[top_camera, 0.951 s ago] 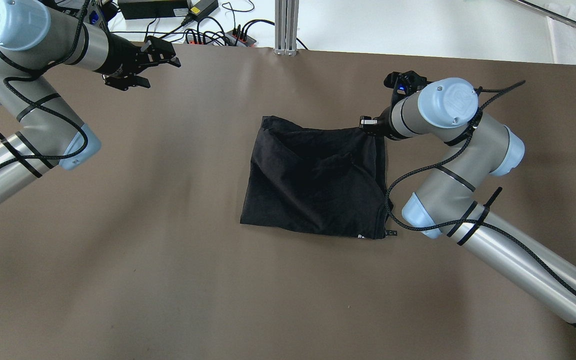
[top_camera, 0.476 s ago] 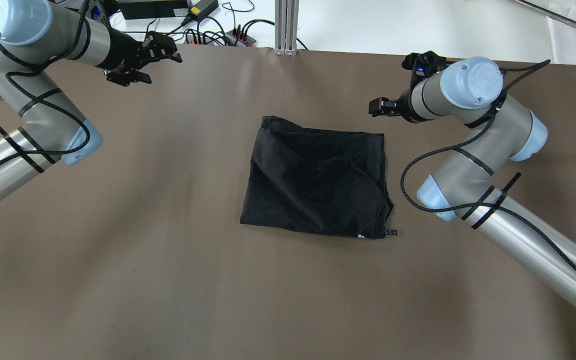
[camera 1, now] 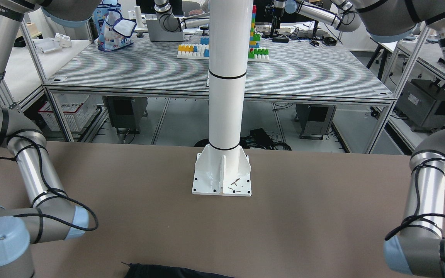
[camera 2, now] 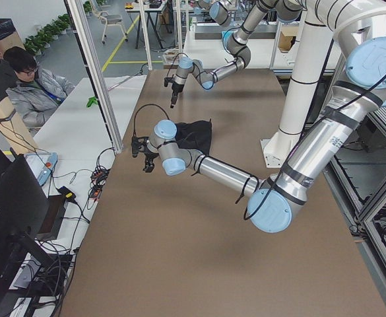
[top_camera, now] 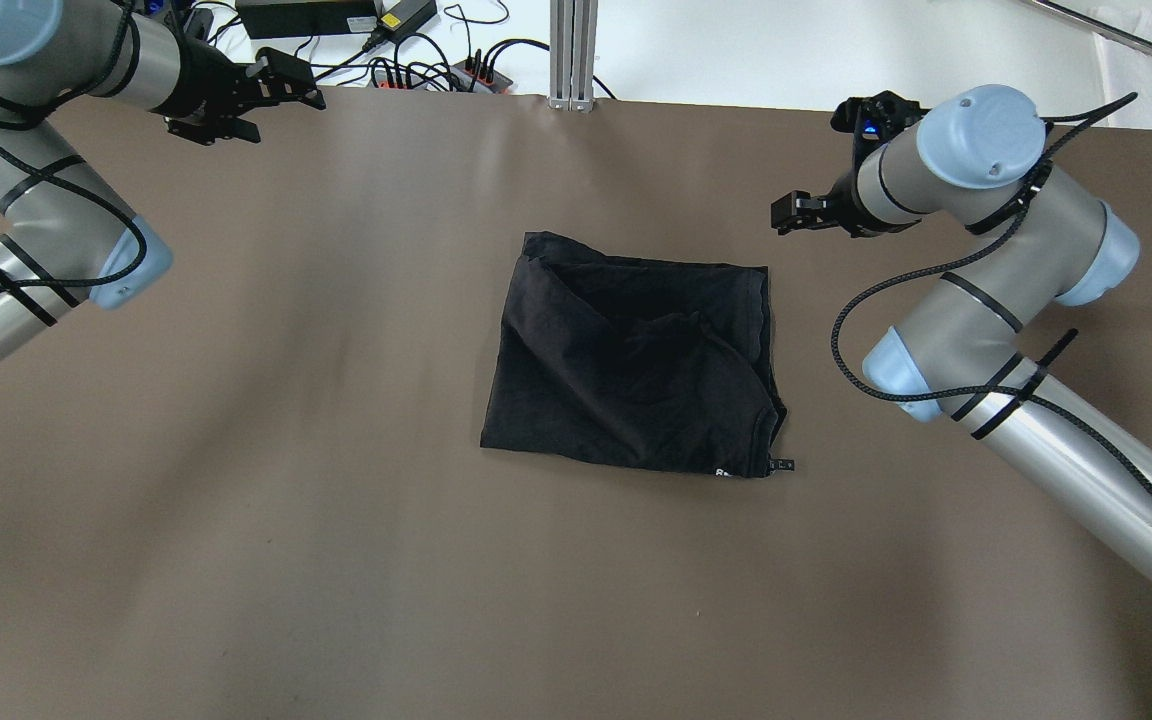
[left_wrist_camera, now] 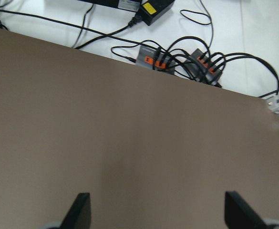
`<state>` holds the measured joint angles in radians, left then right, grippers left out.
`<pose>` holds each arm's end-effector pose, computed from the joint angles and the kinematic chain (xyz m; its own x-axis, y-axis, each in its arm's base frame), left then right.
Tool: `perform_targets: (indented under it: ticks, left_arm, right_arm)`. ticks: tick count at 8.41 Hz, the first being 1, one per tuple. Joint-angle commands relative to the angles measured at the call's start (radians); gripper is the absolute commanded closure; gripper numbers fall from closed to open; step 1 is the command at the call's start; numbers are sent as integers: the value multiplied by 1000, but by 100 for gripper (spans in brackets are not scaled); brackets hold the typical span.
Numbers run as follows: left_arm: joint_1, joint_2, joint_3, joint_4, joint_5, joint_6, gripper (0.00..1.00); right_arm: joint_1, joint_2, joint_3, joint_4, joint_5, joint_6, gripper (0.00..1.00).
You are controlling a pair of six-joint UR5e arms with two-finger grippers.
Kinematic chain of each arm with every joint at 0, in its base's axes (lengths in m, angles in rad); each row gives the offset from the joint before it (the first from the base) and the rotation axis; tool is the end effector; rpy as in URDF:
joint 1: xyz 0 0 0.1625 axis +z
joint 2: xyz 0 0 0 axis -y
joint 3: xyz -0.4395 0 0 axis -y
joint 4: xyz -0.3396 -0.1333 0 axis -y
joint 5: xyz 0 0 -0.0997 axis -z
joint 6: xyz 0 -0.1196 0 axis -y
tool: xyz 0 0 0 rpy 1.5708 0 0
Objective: Fold clothes
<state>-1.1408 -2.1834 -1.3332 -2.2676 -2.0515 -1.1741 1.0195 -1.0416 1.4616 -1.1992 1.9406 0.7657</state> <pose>0.2249 -0.6775 0.3609 0.4300 -0.1158 -0.8954 0.5102 0.8494 0.1352 -0.2802 -0.6276 0.4108 0.7306 -0.0951 0.6762 -0.1918 0.9218 0.3369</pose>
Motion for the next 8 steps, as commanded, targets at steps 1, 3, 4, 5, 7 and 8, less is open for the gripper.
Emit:
perform_targets:
  ticks: [1,3,4,5,7,8]
  left_arm:
    - [-95,77,9,89,36,335,0]
    - [-154,154,9,97,95,620,0]
    - [-181,184,9,103,149,725,0]
    - [-198,220,9,103,228,849,0]
    - [-242,269,-3,102,326,999,0]
    - [-255,269,-3,102,327,1011,0]
  right_arm:
    - [147,-156,39,-26,15,-349,5]
    - [265,-259,39,-78,8,-657,5]
    - [334,-297,39,-109,2,-796,5]
    - [414,-357,37,-111,-5,-922,5]
    - [532,-447,34,-106,-18,-1081,5]
    - [578,-477,39,-102,-14,-1098,5]
